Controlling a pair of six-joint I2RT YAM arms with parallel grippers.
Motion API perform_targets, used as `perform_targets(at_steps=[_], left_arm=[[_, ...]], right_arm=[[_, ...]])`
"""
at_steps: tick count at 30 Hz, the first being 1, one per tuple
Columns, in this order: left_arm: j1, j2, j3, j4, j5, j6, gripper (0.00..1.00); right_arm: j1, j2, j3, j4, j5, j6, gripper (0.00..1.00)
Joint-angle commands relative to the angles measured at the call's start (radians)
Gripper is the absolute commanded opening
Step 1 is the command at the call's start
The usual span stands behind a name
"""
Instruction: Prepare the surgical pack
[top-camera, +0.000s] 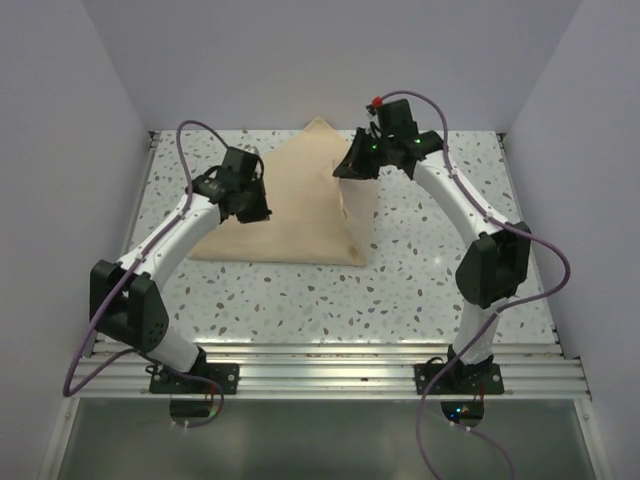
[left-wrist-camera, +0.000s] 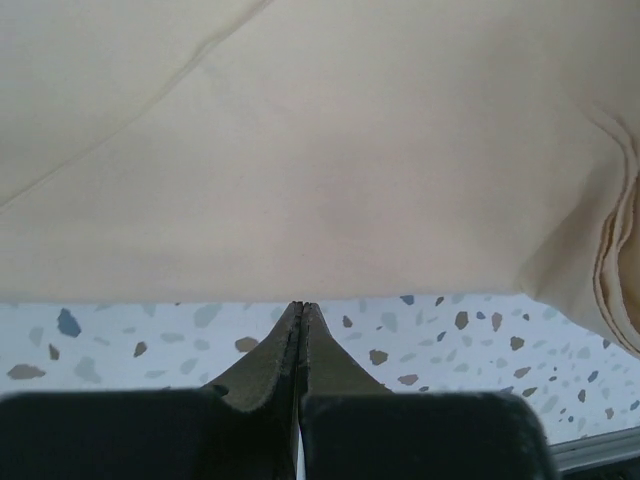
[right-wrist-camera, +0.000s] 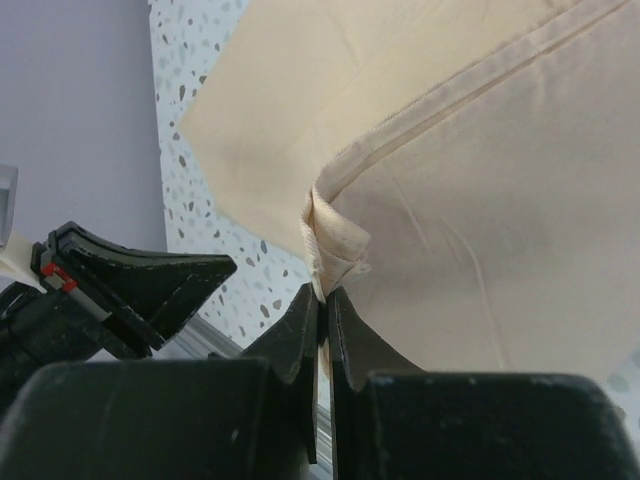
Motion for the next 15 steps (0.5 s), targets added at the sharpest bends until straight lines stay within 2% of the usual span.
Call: perform_targets(at_steps=[1,15], left_arm=[[0.055,-0.078,-0.043,-0.049,-0.04,0.022,0.0],[0.178,-0.224,-0.103,-0.132,-0.06,0.054,0.0]], right_arm=[[0.062,0.063,0.088,0.015,0.01,0.036,0.0],[0.199,0.363,0.329,0.032,0.037,0.068,0.0]])
